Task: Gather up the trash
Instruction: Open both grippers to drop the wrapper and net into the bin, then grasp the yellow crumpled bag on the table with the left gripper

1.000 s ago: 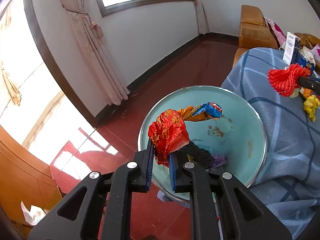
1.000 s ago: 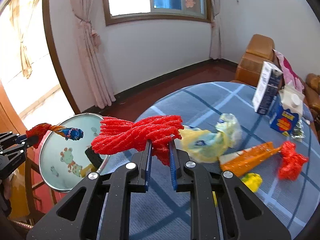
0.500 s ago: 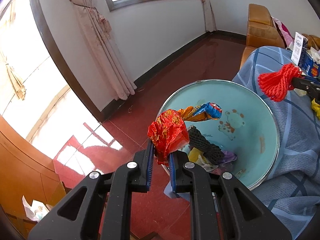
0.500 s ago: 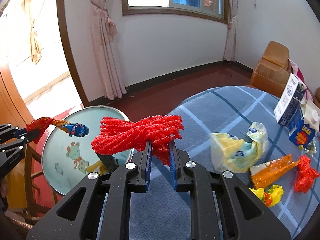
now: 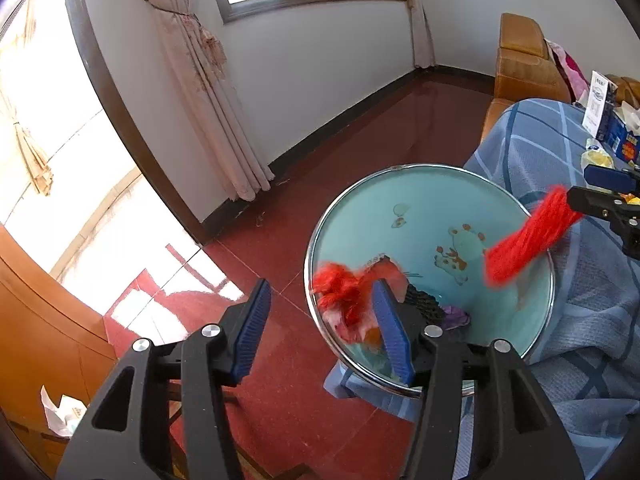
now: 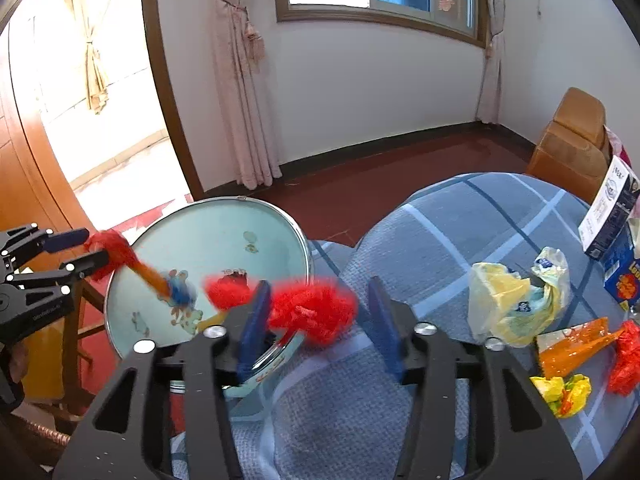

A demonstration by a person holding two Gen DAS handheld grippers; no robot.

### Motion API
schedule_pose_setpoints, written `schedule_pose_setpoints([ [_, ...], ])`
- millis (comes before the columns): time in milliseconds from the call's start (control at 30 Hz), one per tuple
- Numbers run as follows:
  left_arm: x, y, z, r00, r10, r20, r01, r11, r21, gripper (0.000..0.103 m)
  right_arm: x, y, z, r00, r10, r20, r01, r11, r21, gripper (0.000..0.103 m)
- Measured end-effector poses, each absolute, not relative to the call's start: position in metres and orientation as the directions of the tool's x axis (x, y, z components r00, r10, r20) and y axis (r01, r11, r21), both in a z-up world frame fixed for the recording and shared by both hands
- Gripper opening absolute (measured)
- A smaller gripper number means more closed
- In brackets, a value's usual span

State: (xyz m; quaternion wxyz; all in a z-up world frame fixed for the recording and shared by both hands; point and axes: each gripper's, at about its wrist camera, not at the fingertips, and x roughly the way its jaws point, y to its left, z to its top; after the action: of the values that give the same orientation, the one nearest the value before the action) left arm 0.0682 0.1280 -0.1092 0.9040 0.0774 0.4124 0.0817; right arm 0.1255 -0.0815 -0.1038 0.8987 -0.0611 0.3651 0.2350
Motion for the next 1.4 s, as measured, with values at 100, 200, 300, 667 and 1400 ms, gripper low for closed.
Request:
schedule_pose_setpoints([
  [100,0.068,0.126,-0.111,0.643,0.211,-0.736,-0.082,0.975,0.208,0.053,0.125,-0.084,-0.104,0.626,0.376,-0.683,-0.460,0.886,0.066,0.057],
  [200,0.068,0.127,-0.113,0.637,0.212,-0.741,-0.084,0.975,0.206,0.053,0.125,-0.086,-0.103,0.629,0.374,-0.682,-0.454,0.888,0.069,0.059],
  [300,0.069,0.128,-0.113,0.636,0.211,-0.743,-0.085,0.975,0.204,0.053,0.125,-0.086,-0.104,0.628,0.372,-0.683,-0.453,0.889,0.068,0.060],
  [667,0.069,0.128,-0.113,0.637,0.210,-0.741,-0.089,0.976,0.200,0.062,0.122,-0.086,-0.104,0.629,0.371,-0.683,-0.452,0.890,0.066,0.060],
  [1400,0.074,0.074,-0.116,0.642,0.137,-0.754,0.029,0.979,0.203,0.067,0.106,-0.164,-0.097,0.689,0.266,-0.674,-0.304,0.950,0.065,0.063],
])
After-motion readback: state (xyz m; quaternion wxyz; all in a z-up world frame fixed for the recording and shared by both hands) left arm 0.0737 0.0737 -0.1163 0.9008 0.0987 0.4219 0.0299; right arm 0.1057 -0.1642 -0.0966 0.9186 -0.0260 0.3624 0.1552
